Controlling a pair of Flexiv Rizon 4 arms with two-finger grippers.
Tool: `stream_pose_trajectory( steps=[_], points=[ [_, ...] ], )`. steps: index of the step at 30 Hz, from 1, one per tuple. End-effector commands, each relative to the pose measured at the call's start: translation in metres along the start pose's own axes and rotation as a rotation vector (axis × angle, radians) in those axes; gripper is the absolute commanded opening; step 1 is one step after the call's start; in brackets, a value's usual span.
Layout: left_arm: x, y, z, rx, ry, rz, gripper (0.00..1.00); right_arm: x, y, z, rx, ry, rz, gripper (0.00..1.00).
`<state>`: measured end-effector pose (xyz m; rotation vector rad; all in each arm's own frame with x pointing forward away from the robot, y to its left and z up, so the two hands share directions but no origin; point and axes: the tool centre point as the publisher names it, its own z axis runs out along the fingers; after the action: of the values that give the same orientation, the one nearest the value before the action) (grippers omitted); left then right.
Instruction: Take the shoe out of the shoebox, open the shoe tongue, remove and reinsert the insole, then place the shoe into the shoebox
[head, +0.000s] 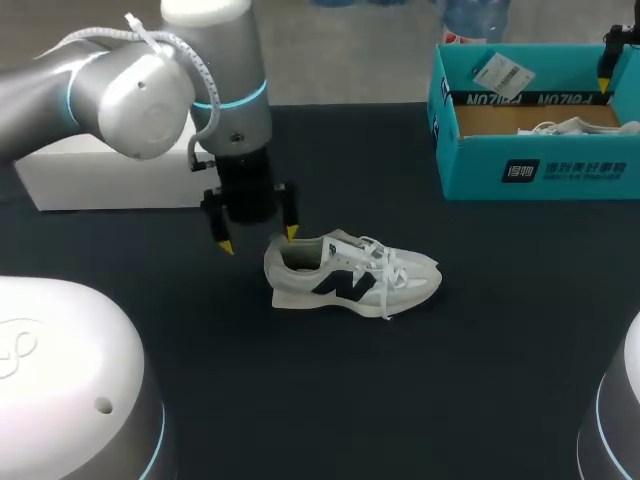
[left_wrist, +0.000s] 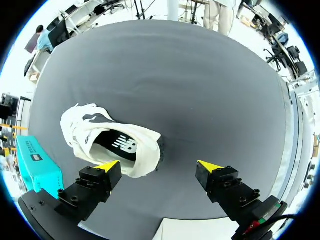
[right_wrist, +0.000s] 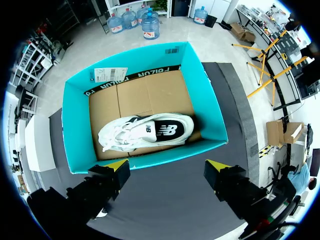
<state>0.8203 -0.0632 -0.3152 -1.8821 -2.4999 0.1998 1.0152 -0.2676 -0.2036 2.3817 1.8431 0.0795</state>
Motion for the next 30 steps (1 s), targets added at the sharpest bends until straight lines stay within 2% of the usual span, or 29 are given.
stream_pose_trajectory(
  steps=[1, 13, 14, 17, 21, 23, 25, 30],
  points=[
    [0.010, -0.001, -0.008, -0.009, -0.037, -0.104, 1.00, 0.000, -0.001, 0.000, -0.001, 0.000, 0.001, 1.00],
    [0.010, -0.001, -0.008, -0.009, -0.037, -0.104, 1.00, 0.000, -0.001, 0.000, -0.001, 0.000, 0.001, 1.00],
    [0.010, 0.002, -0.008, 0.025, -0.033, -0.159, 1.00, 0.000, -0.001, 0.000, -0.001, 0.000, 0.001, 1.00],
    [0.019, 0.011, -0.018, 0.251, -0.120, -0.399, 1.00, 0.000, -0.001, 0.000, -0.001, 0.000, 0.001, 1.00],
    [0.027, 0.014, -0.028, 0.426, -0.235, -0.547, 1.00, 0.000, -0.001, 0.000, -0.001, 0.000, 0.001, 1.00],
    [0.030, 0.014, -0.031, 0.469, -0.297, -0.614, 1.00, 0.000, -0.001, 0.000, -0.001, 0.000, 0.001, 1.00],
    [0.032, 0.013, -0.033, 0.463, -0.354, -0.671, 1.00, 0.000, -0.001, 0.000, -0.001, 0.000, 0.001, 1.00],
    [0.038, 0.008, -0.037, 0.572, -0.477, -0.775, 1.00, 0.000, -0.001, 0.000, -0.001, 0.000, 0.001, 1.00]
  ],
)
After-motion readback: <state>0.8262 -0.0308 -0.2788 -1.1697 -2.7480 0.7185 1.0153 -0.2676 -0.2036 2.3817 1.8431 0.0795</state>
